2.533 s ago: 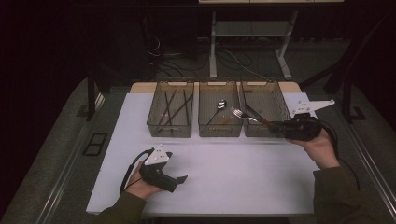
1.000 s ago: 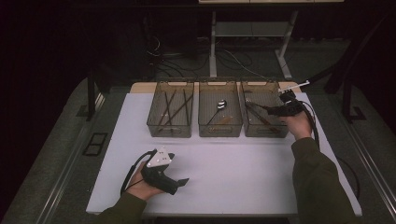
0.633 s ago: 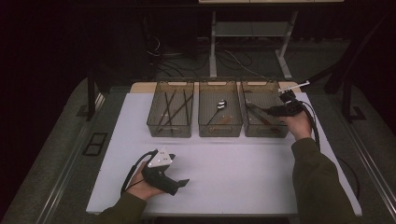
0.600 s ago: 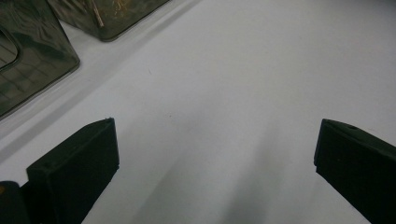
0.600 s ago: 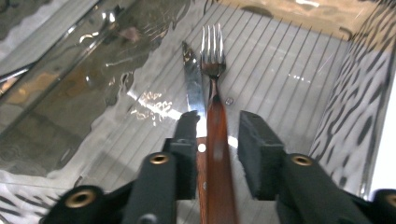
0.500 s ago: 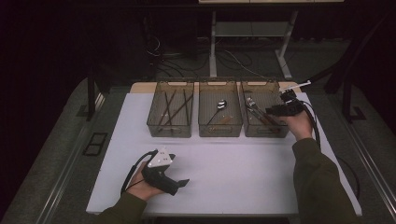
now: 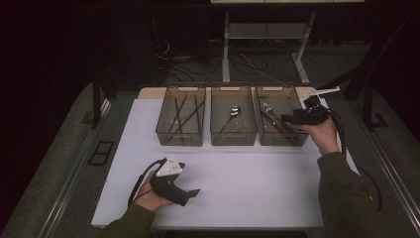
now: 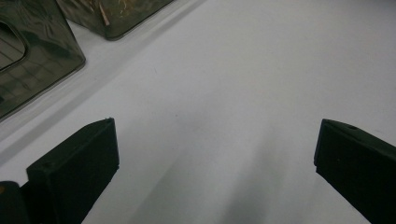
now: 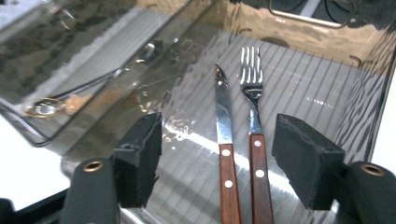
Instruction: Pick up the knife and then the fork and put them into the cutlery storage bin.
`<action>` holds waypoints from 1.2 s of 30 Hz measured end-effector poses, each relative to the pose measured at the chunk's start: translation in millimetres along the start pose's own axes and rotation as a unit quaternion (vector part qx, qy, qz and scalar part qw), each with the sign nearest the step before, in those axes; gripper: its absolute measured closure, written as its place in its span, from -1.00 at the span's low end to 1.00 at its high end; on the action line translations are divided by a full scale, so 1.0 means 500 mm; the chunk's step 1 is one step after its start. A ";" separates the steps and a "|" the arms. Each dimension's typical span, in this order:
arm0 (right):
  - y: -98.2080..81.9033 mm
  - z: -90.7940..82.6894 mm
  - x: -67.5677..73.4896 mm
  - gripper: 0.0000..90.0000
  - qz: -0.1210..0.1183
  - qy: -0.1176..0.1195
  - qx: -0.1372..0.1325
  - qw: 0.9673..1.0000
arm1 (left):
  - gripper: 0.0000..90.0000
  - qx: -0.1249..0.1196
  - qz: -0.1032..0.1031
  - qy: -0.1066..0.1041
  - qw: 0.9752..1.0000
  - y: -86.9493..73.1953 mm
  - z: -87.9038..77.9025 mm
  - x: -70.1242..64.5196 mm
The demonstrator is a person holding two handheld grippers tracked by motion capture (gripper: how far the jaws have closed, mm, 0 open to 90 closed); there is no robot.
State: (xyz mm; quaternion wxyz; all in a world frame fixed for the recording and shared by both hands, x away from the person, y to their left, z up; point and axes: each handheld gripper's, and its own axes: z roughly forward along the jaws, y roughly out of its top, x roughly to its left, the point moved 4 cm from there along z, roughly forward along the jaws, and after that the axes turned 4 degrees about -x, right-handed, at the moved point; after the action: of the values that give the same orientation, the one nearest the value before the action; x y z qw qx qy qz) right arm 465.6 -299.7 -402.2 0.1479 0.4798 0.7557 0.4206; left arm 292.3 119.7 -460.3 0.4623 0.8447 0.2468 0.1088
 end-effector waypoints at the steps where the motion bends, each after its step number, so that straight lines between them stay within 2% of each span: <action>1: -0.001 -0.005 0.002 -0.34 -0.003 0.002 -0.005 1.000 | -1.00 0.000 0.000 0.000 1.000 0.000 0.000 0.001; 8: -0.018 -0.035 0.034 -0.57 -0.022 0.032 -0.028 0.999 | -1.00 0.000 -0.002 0.002 1.000 0.001 -0.001 0.006; 14: -0.034 -0.056 0.066 -0.60 -0.050 0.027 -0.039 0.998 | -1.00 -0.002 -0.005 0.003 1.000 0.002 -0.002 0.009; 17: -0.043 -0.065 0.079 -0.61 -0.050 0.035 -0.046 0.997 | -1.00 -0.001 -0.003 0.002 1.000 0.002 -0.002 0.008; 26: -0.086 -0.084 0.125 -0.69 -0.074 0.043 -0.059 0.995 | -1.00 0.005 -0.001 0.001 1.000 0.001 -0.002 0.005; 29: -0.103 -0.087 0.140 -0.69 -0.086 0.039 -0.060 0.994 | -1.00 0.003 0.000 0.002 1.000 0.001 -0.005 0.006; 36: -0.142 -0.096 0.168 -0.69 -0.085 0.046 -0.070 0.993 | -1.00 0.003 0.000 0.001 1.000 0.001 -0.006 0.006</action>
State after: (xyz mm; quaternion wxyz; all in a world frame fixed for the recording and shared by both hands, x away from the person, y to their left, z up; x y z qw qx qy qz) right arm 351.3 -265.3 -413.6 0.1813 0.3820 0.7685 0.4803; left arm 293.7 122.9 -458.3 0.4599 0.8457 0.2479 0.1088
